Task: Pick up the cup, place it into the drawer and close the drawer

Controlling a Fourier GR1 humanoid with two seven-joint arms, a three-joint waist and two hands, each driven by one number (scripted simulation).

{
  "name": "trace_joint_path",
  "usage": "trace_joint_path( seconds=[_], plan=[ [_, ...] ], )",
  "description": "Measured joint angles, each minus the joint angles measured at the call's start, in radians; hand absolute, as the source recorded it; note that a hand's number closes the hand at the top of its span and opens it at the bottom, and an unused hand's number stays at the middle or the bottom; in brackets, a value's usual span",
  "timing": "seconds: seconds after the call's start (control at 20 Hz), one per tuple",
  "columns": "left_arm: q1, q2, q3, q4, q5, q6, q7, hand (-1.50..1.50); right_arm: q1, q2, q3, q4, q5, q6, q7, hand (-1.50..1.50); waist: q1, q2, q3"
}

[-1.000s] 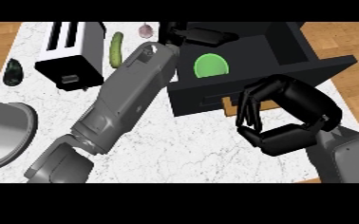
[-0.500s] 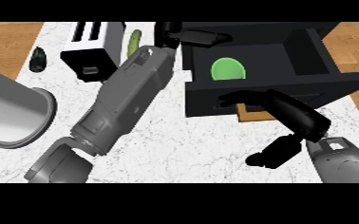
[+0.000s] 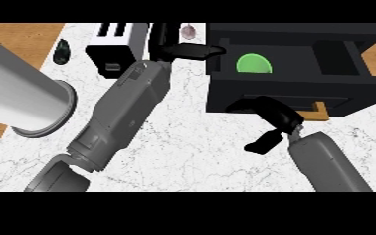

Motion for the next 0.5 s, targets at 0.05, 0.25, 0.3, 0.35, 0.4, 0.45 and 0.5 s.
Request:
trace_joint_path(
  seconds=[0.05, 0.25, 0.3, 0.35, 0.4, 0.45, 0.5],
  plan=[
    [0.017, 0.006, -0.001, -0.016, 0.0, -0.007, -0.001, -1.5, -0.024, 0.013, -0.001, 0.061, 0.018, -0.02, -0.013, 1.5, 0.01, -0.001, 0.0],
    [0.072, 0.044, -0.005, -0.074, 0.002, -0.045, 0.021, -1.5, -0.134, 0.027, -0.044, 0.287, 0.057, -0.087, -0.107, 1.5, 0.041, -0.002, -0.001],
    [0.088, 0.058, -0.004, -0.088, 0.005, -0.059, 0.026, -1.5, -0.158, 0.033, -0.06, 0.331, 0.059, -0.111, -0.13, 1.5, 0.047, -0.001, -0.001],
    [0.101, 0.07, -0.003, -0.099, 0.006, -0.071, 0.028, -1.5, -0.18, 0.037, -0.075, 0.376, 0.061, -0.132, -0.157, 1.5, 0.053, 0.0, -0.001],
    [0.115, 0.072, -0.007, -0.115, 0.006, -0.077, 0.032, -1.5, -0.208, 0.046, -0.091, 0.416, 0.059, -0.149, -0.169, 1.5, 0.064, 0.001, -0.001],
    [0.128, 0.082, -0.006, -0.126, 0.008, -0.087, 0.035, -1.5, -0.233, 0.039, -0.11, 0.457, 0.056, -0.16, -0.195, 1.5, 0.069, 0.003, 0.0],
    [0.137, 0.089, -0.006, -0.138, 0.01, -0.092, 0.044, -1.5, -0.265, 0.038, -0.129, 0.496, 0.053, -0.171, -0.212, 1.5, 0.073, 0.005, 0.001]
  ],
)
